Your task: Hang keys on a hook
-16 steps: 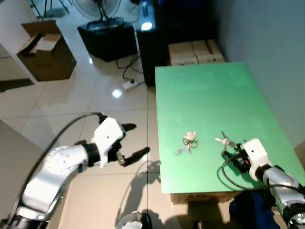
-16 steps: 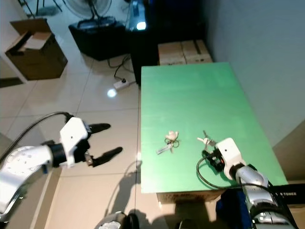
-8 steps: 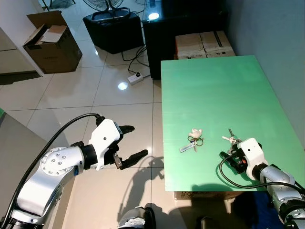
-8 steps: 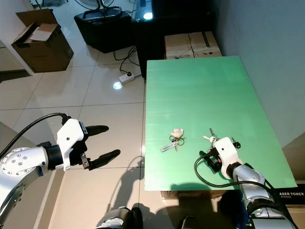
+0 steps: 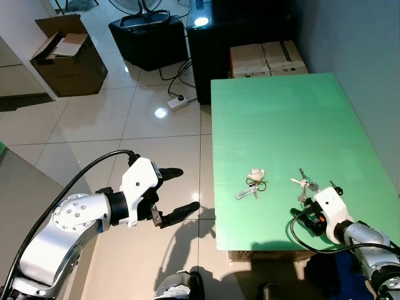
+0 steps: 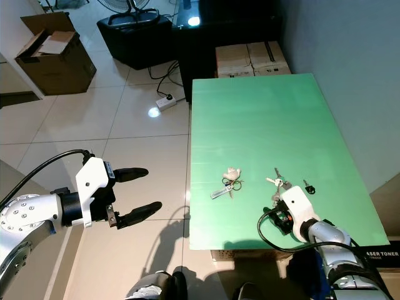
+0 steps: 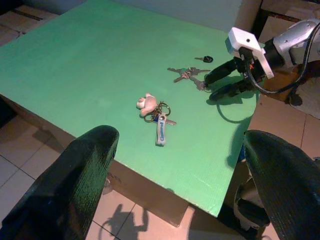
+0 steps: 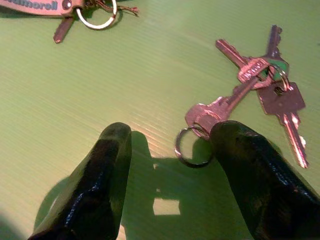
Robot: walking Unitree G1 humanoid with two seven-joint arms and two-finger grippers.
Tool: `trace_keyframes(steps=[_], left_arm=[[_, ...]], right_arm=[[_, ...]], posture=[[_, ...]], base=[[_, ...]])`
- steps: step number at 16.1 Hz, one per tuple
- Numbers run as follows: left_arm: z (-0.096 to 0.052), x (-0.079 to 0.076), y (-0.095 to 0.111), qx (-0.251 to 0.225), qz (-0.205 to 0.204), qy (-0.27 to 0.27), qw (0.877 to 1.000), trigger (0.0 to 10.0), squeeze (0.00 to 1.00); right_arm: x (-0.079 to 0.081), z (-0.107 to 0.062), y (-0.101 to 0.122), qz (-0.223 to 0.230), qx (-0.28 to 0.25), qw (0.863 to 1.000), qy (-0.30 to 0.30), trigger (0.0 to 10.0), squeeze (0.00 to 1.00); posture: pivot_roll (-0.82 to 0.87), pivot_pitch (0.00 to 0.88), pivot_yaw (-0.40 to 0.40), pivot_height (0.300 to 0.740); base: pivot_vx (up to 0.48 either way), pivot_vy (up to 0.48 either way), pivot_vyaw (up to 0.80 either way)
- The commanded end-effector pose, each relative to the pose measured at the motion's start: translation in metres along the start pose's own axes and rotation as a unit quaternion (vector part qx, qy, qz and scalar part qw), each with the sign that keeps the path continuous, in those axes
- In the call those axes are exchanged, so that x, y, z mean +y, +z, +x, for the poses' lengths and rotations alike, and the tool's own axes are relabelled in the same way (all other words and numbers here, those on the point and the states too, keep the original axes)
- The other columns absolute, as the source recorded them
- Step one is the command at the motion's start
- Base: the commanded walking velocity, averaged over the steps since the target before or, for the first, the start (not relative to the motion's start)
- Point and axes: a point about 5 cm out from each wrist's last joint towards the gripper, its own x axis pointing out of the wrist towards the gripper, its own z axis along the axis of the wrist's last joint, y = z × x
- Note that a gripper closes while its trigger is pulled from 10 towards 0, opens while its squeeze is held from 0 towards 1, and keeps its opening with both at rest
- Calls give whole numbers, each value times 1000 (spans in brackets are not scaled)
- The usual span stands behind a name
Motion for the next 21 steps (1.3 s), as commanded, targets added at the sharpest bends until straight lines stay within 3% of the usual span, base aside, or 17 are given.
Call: trace_keyframes(steps=[1,2,3,4,5,6,7,21], left_arm=[[-3,1,4,-3,5,-2,1000,10000,0],[-2,1,4,-3,4,-4,1000,10000,0],[-2,1,4,-2,4,-5,1000,10000,0],[-2,1,4,-1,4,-6,1000,10000,0],[-2,1,4,-1,4,-7,1000,10000,0],[-2,1,4,-1,4,-7,1000,10000,0],[-2,2,5,0,5,-8,1000,10000,0],[3,8,6,1,14,-12,1000,10000,0]], right_arm=[[3,-3,-9,8,19,1000,10,10000,0],[3,-4,-10,8,21,1000,14,10000,0],[4,-4,-11,14,21,1000,16,8863,0],[5,-3,-11,19,22,999,18,4431,0],[5,-3,-12,23,21,999,19,3333,0],[5,-3,-12,25,20,999,19,471,0],[5,-3,-11,27,20,999,20,0,0],[4,-1,-12,28,29,999,1,0,0]], posture=[[136,140,159,740],[135,138,162,740],[136,139,166,740],[135,139,166,740],[135,139,168,740],[136,143,171,740],[138,144,173,740],[132,131,189,740]], base=[[0,0,0],[0,0,0],[0,0,0],[0,0,0],[0,0,0],[0,0,0],[0,0,0],[0,0,0]])
